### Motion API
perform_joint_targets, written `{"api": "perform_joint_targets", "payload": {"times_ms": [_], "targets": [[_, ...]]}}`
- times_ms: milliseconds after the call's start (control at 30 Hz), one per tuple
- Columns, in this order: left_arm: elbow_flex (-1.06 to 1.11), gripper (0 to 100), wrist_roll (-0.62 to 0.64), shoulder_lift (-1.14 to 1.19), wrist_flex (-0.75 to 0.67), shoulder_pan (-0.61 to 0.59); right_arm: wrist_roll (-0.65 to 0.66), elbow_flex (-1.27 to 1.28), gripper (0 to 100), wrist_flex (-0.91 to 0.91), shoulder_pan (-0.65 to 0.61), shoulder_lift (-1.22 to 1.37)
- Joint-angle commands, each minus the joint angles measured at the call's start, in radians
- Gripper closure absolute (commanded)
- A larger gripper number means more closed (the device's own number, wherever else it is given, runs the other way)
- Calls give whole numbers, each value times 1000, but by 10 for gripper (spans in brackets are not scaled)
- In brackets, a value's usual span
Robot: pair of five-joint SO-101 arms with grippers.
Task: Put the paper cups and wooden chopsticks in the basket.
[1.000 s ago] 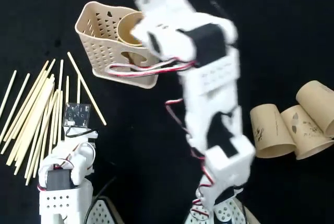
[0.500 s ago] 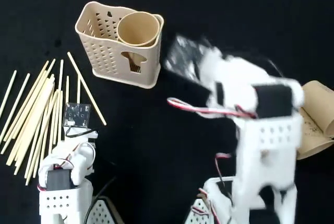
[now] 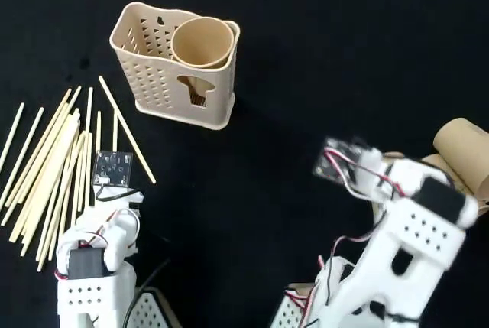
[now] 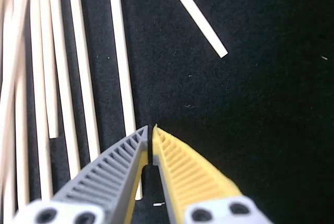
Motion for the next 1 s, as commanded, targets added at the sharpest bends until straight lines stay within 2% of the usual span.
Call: {"api": "perform_joint_targets", "payload": {"times_ms": [0, 233, 367, 467, 533, 567, 700, 767, 967], "targets": [[13, 970, 8, -9, 6, 7, 144, 170, 859, -176, 103, -99], [13, 970, 8, -9, 6, 7, 213, 486, 690, -422, 143, -286], [13, 970, 8, -9, 6, 7, 210, 638, 673, -574, 118, -375], [13, 970, 8, -9, 6, 7, 112, 769, 675, -795, 89, -438], [13, 970, 8, -9, 6, 7, 14, 849, 704, -962, 81, -487], [13, 970, 8, -9, 6, 7, -28, 851, 740, -987, 80, -496], [13, 970, 8, -9, 6, 7, -80, 849, 973, -950, 9, -542], [13, 970, 8, -9, 6, 7, -84, 849, 969, -919, -26, -567], [13, 970, 8, -9, 6, 7, -207, 849, 979, -836, -112, -673]]}}
